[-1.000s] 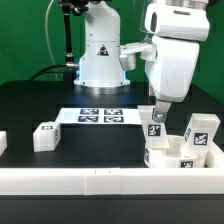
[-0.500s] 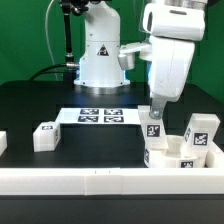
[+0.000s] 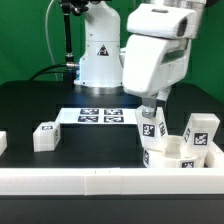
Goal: Assemble stool
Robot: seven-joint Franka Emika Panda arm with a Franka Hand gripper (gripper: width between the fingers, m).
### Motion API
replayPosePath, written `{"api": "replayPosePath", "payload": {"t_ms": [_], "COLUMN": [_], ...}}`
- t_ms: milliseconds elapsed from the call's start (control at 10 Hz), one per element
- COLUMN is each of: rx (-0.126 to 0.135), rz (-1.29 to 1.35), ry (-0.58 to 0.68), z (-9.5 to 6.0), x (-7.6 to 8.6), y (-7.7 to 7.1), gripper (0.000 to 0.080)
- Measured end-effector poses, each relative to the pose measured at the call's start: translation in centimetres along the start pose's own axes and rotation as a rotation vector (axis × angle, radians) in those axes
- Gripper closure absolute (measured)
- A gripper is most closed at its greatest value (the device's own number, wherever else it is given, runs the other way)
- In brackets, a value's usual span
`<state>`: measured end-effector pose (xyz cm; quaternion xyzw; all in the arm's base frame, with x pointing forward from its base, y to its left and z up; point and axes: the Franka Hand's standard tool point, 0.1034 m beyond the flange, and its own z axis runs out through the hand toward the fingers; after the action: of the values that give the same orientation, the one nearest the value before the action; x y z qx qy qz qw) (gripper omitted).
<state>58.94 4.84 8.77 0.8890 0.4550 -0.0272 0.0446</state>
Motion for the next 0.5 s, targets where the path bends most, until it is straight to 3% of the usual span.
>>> {"api": "replayPosePath", "payload": {"t_ms": [500], "rx": [0.001], "rz": [0.583], "ry": [0.006], "z": [-0.04], "x": [0.38], "y": [-0.95], "gripper": [0.0465]}}
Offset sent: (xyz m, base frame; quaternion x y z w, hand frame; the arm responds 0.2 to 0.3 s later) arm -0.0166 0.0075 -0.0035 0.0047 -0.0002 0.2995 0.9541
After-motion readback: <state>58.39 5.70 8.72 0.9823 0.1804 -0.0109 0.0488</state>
